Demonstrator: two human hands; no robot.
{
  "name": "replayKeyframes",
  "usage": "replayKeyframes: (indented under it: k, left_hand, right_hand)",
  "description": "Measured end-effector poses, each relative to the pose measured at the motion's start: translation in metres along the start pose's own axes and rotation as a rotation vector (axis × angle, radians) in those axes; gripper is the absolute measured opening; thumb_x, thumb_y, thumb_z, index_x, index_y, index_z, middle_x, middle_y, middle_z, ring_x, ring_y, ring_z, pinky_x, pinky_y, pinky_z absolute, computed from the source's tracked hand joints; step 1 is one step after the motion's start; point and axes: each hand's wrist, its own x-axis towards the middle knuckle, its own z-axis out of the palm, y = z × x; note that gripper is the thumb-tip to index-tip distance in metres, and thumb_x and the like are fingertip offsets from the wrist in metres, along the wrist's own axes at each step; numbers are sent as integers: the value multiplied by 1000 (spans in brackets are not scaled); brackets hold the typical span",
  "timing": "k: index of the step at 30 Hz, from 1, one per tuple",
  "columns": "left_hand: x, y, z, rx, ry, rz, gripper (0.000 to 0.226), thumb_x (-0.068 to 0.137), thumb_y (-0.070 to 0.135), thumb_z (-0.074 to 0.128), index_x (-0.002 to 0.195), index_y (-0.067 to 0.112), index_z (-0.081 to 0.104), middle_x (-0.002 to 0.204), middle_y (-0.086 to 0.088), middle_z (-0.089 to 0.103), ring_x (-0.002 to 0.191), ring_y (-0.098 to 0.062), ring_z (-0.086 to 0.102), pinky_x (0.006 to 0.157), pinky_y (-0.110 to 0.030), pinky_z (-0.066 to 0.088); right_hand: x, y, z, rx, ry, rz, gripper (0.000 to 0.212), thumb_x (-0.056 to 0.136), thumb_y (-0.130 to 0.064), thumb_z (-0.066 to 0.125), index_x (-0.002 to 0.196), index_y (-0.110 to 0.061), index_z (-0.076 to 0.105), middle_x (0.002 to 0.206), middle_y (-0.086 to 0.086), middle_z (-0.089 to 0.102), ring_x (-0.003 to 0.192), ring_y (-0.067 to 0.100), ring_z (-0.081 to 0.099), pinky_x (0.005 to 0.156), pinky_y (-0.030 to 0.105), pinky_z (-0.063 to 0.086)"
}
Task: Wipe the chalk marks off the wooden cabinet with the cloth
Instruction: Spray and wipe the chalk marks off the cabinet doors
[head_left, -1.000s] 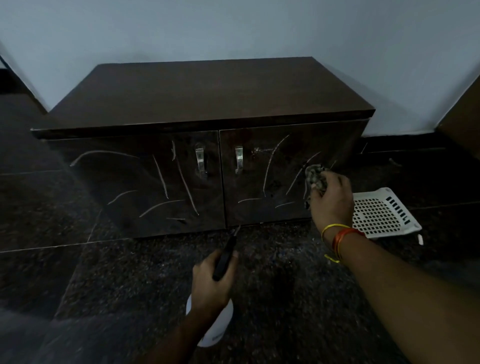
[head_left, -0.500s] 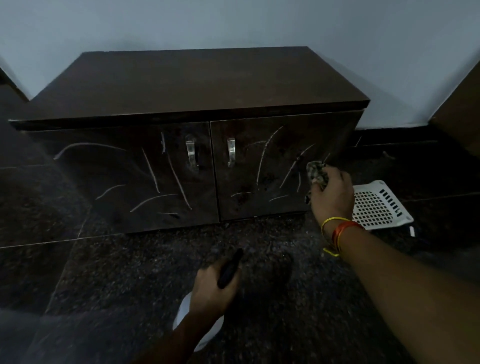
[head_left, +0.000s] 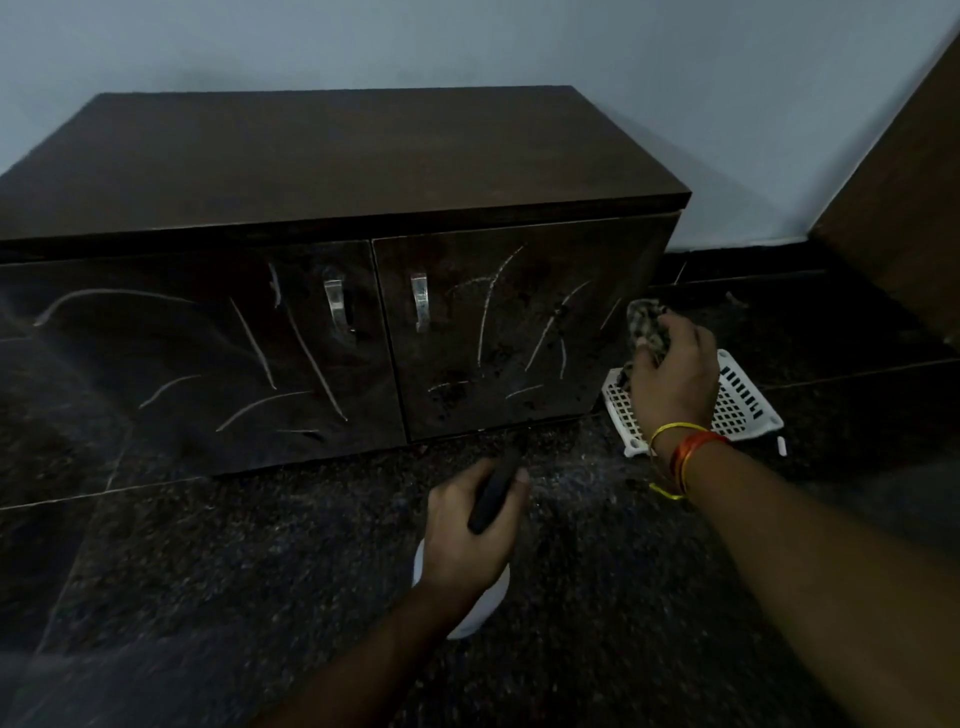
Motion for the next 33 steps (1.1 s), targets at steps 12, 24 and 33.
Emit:
replayKeyframes:
  k: [12,24,33]
  left_hand:
    - [25,22,-28,-79,235,-51,37,96,27,61,65,7,54,54,-17,48,51,-41,49,46,-50,41]
    - [24,-9,-127,-23,495,-128,39,93,34,62,71,2,54,58,-19,45,53,-44,49,46,-56,46]
    - [23,-13,-163,-29,621,-141,39,96,31,59,77,-3,55,64,-27,49,54,-40,49,50,-57,49]
  right_hand:
    - [-4,-36,14,109,19,-100,36,90,-12,56,125,-7,52,133,15,45,117,32,50,95,33,40]
    - [-67,-97,57,199,-59,-165,30,89,-16,59,117,-9,53,130,14,41,110,30,50,87,27,43]
    - [-119,-136,87,336,-136,-186,24,83,-11,65,104,-6,55,121,14,43,96,17,47,71,10,31]
